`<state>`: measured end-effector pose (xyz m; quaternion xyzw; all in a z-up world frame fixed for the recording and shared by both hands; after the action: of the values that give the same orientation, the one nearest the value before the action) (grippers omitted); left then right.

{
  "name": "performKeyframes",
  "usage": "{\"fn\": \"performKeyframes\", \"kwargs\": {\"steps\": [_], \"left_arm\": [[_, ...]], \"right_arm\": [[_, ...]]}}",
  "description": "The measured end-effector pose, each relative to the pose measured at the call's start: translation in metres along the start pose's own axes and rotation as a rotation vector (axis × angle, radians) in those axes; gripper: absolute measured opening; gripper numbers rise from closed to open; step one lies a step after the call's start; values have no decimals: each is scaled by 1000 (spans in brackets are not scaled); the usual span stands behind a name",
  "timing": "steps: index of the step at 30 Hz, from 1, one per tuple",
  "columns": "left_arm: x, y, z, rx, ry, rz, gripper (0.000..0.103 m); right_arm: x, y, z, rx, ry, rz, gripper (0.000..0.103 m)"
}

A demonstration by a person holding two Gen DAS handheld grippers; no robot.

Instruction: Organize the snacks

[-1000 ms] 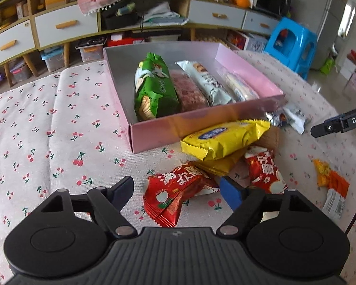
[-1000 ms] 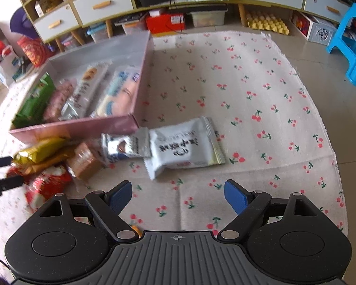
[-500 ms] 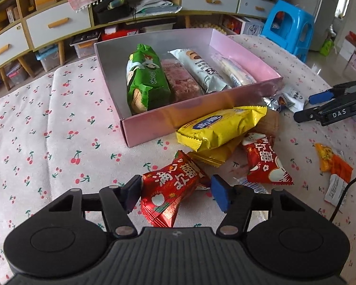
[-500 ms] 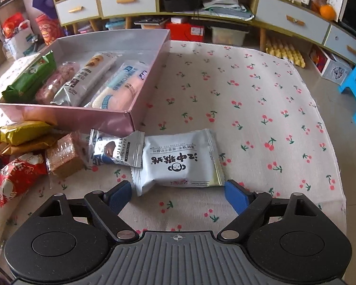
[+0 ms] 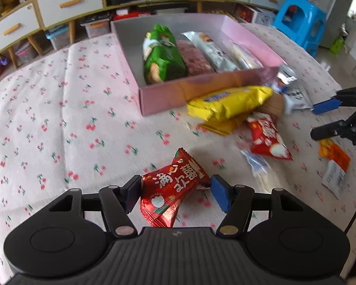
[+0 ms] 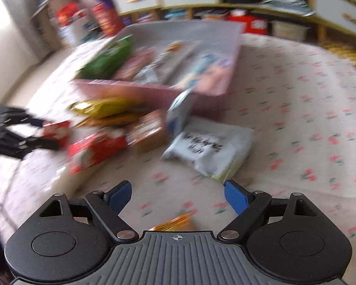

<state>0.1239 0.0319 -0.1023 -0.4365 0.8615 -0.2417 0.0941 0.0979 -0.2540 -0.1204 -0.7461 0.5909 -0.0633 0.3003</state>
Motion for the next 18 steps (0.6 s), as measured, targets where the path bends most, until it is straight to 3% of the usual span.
{"fn": "performKeyframes", "kwargs": {"steps": [3, 9, 18], "left_arm": [[5, 5, -4, -13, 19, 22, 63], [9, 7, -6, -7, 24, 34, 69], [11, 12, -8, -41, 40, 59, 72]], "right_arm": [[-11, 5, -4, -38, -14, -72, 87], [3, -2, -5, 4, 129, -115, 87], [6, -19, 23, 40, 241, -192, 87]]}}
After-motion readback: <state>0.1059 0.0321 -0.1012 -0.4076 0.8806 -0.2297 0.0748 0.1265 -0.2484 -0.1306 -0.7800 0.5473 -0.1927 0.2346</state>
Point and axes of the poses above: each gripper's, at about its wrist camera, not at the fingertips, and z roughly the way its jaws point, x to its right, y to its underside, the point moved 7 cm from there along z, roughly the way its jaws point, and after that the axes turned 2 degrees about z, right-handed, at the moved point
